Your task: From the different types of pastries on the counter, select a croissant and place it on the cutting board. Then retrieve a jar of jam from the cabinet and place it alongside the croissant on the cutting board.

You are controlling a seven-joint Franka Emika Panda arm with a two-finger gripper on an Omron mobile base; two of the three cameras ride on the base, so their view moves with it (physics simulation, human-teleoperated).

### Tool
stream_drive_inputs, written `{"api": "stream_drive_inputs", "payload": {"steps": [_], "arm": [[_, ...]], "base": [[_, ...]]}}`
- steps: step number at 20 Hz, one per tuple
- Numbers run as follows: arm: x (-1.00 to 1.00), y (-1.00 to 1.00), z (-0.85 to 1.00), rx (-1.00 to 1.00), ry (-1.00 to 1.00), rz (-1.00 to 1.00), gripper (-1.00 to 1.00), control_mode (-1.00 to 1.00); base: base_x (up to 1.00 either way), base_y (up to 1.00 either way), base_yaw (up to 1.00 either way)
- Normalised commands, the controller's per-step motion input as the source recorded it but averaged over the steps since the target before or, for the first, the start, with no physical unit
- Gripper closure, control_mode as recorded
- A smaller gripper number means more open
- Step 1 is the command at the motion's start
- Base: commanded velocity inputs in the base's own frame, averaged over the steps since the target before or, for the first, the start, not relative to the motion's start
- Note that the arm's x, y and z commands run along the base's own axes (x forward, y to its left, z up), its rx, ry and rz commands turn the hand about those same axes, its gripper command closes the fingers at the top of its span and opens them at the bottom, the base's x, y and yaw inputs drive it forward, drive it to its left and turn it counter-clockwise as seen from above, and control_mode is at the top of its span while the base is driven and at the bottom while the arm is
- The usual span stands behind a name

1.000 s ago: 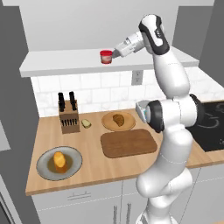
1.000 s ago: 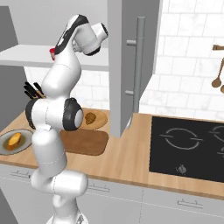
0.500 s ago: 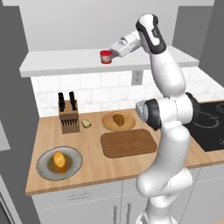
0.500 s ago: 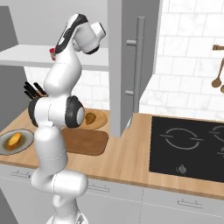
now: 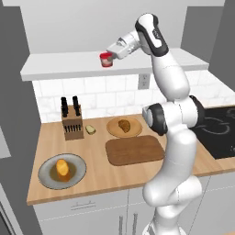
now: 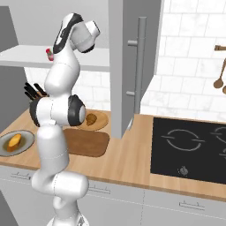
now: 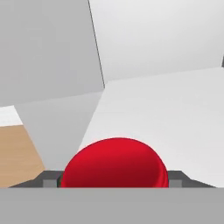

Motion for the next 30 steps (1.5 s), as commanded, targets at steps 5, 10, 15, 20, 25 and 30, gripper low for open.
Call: {"api": "stream_drive_inputs", "payload": {"steps": [5, 10, 15, 20, 25, 30], "arm": [[-0.23, 0.10, 0.00, 0.00, 0.00, 0.01, 1.00, -1.00], [-0.67, 0.00, 0.00, 0.00, -0.01, -0.03, 1.00, -1.00], [-0.73, 0.00, 0.00, 0.00, -0.05, -0.03, 1.00, -1.00], [-0.81, 0.00, -0.07, 0.00, -0.07, -0.04, 1.00, -1.00], [-0.90, 0.00, -0.18, 0.00, -0.05, -0.06, 1.00, -1.00], [-0.97, 0.00, -0.28, 0.00, -0.03, -0.09, 1.00, -1.00]], "base": [[0.00, 0.00, 0.00], [0.00, 0.00, 0.00], [0.00, 0.00, 0.00], [0.00, 0.00, 0.00], [0.00, 0.00, 0.00], [0.00, 0.00, 0.00]]}}
